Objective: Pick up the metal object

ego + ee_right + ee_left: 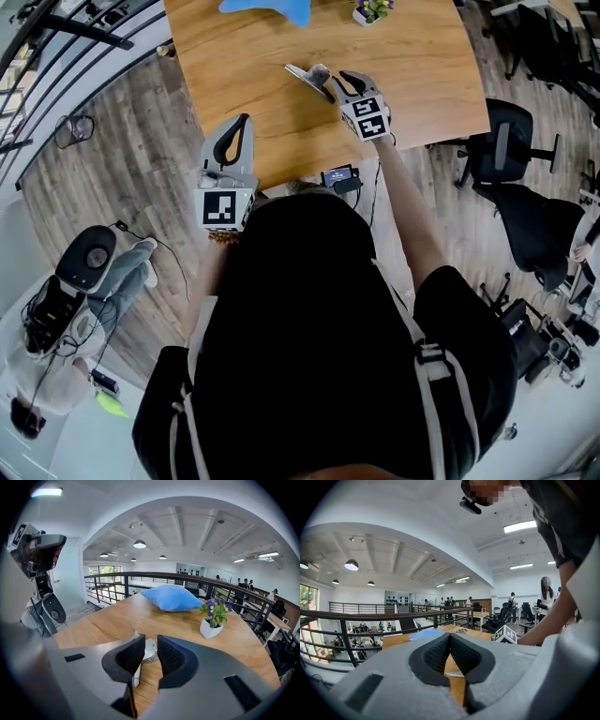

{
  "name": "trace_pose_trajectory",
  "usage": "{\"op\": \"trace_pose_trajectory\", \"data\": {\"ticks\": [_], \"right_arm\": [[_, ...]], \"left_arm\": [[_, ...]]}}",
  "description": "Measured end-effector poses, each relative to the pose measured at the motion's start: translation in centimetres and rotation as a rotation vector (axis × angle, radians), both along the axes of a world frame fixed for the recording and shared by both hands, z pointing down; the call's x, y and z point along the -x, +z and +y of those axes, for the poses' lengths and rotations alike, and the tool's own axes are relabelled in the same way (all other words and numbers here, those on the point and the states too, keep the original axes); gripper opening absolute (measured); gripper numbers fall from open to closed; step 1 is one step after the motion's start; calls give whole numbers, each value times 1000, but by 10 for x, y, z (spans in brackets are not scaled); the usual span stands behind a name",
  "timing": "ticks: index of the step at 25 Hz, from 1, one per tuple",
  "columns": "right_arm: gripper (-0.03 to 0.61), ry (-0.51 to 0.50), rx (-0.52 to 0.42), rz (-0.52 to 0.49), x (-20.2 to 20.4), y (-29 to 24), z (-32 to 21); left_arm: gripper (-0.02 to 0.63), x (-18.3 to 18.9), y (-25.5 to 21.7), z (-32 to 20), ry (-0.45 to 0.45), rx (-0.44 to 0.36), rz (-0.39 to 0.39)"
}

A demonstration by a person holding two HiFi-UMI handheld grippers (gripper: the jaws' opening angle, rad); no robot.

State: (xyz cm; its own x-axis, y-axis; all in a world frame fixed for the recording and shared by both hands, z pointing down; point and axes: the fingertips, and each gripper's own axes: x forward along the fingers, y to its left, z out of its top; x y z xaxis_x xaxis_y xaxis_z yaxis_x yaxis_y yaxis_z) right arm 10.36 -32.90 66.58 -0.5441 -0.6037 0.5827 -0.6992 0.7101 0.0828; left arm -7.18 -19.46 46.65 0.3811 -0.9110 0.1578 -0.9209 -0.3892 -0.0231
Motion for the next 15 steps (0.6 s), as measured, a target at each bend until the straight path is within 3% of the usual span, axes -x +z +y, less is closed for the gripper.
{"op": "trace_pose_trajectory", "data": {"ticks": [10, 15], "right_arm": [[128, 2, 103, 18, 6, 43, -12], [165, 65, 194, -55, 4, 56, -15]], "left_arm": [[5, 13, 8, -3, -35, 12, 0], [5, 11, 7, -1, -34, 12, -2]]}}
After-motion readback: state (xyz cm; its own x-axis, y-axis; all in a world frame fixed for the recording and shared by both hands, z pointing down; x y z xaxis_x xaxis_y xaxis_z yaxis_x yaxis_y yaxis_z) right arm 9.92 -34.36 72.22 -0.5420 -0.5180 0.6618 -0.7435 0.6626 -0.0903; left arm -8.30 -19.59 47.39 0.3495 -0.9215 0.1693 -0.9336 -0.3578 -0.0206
